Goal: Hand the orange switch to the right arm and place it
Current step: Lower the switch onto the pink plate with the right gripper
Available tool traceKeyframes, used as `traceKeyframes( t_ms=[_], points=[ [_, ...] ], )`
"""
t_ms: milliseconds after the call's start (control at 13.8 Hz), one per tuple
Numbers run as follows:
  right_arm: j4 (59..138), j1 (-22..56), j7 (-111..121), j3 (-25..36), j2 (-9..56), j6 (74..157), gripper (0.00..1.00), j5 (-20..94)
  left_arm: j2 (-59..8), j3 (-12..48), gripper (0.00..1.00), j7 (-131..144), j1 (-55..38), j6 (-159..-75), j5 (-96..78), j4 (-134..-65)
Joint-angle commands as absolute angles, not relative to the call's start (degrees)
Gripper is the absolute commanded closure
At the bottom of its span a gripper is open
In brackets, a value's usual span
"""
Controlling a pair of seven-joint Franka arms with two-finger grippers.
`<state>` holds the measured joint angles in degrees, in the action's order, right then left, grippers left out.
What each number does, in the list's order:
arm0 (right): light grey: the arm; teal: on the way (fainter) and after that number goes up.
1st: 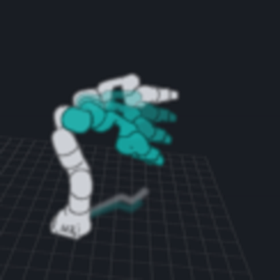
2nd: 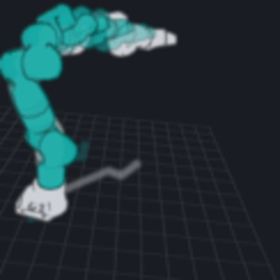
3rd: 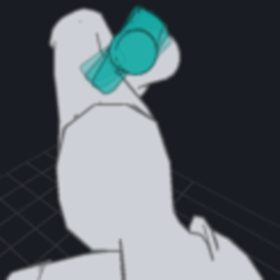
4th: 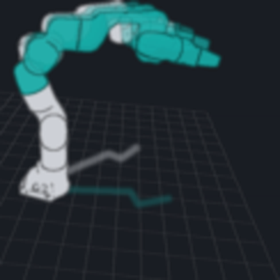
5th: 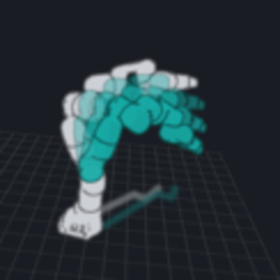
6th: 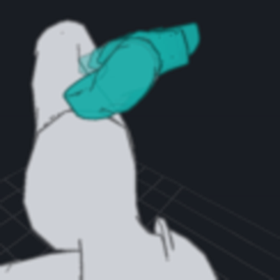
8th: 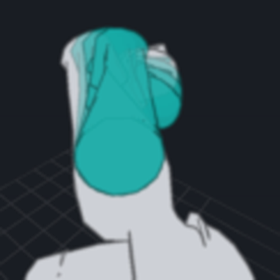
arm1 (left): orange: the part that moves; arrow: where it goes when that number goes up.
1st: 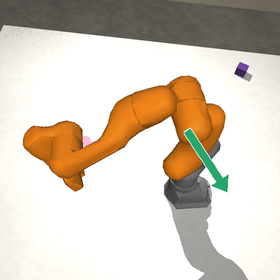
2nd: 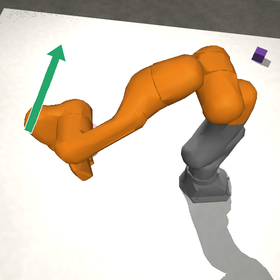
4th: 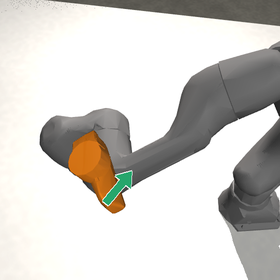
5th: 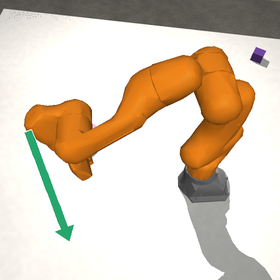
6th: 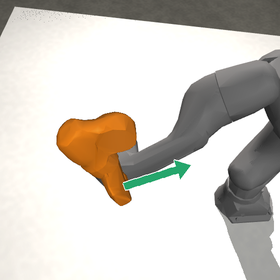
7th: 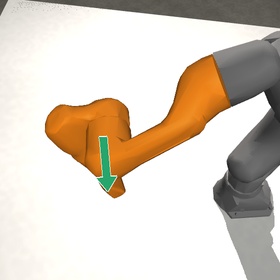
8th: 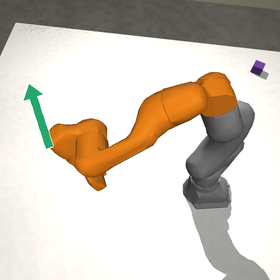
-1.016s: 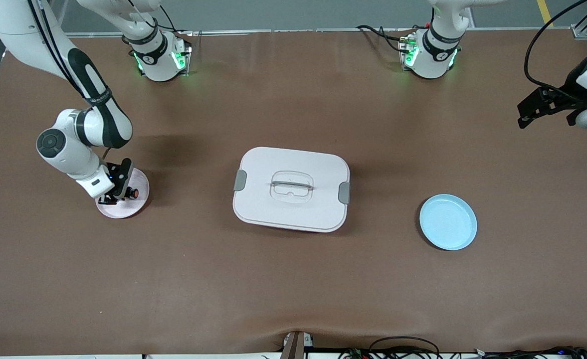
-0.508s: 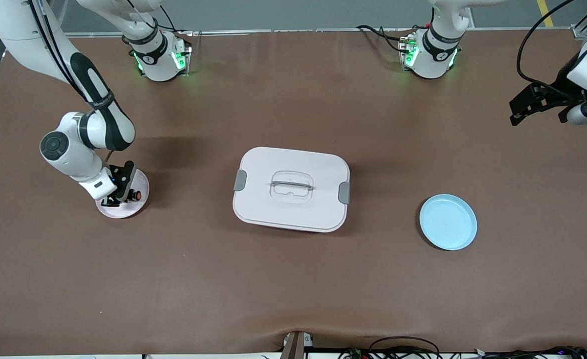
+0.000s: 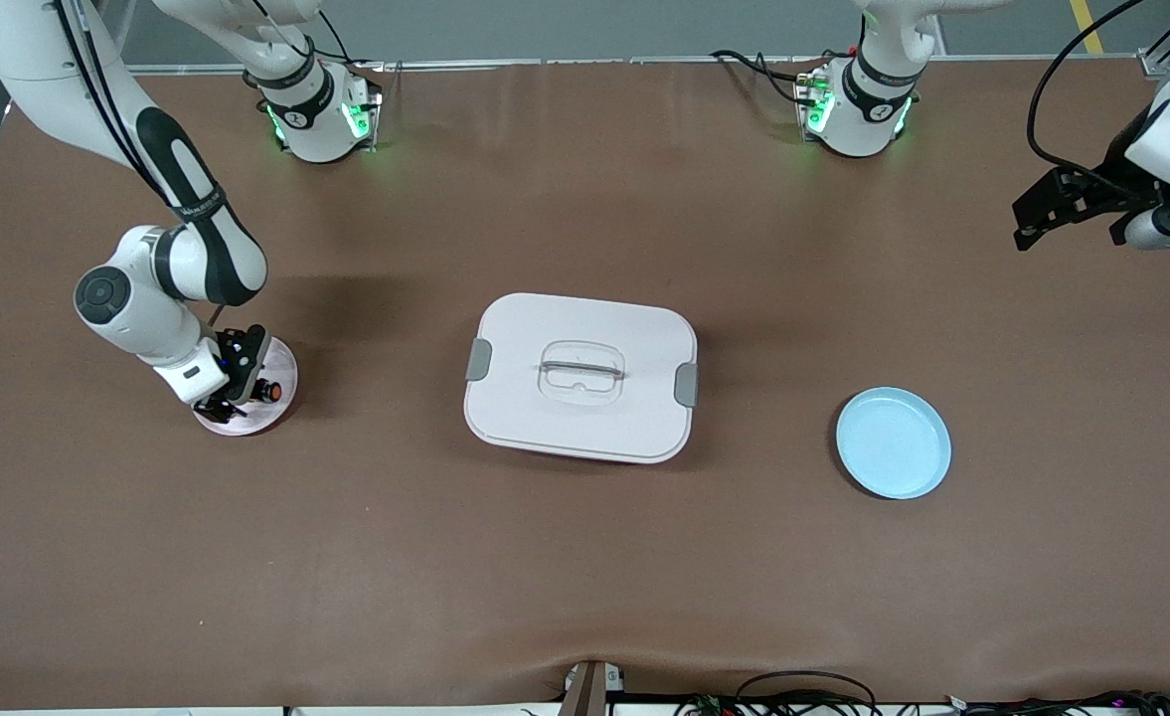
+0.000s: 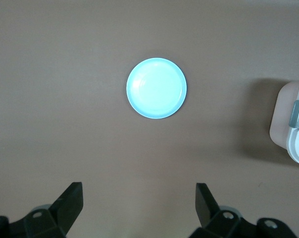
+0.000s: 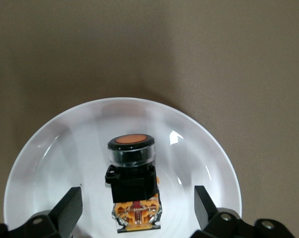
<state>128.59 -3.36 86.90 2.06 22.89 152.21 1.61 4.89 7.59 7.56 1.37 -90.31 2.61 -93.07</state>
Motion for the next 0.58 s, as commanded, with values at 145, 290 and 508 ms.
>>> traceKeyframes(
  t_ms=[145, 290, 508],
  points=[
    [121.31, -4.83, 86.31, 1.14, 19.08, 134.77, 0.0, 4.74, 6.5, 7.56, 0.0, 7.91, 1.32, -91.05, 1.58, -94.57],
    [118.31, -5.27, 84.3, 1.32, 17.59, 127.65, 0.0, 5.89, 6.33, 7.56, 0.0, 7.91, 1.32, -91.05, 1.58, -94.57],
    [116.81, -5.19, 76.15, 1.41, 14.6, 121.83, 0.0, 5.89, 6.24, 7.56, 0.0, 7.91, 1.32, -91.14, 1.58, -94.57]
  ],
)
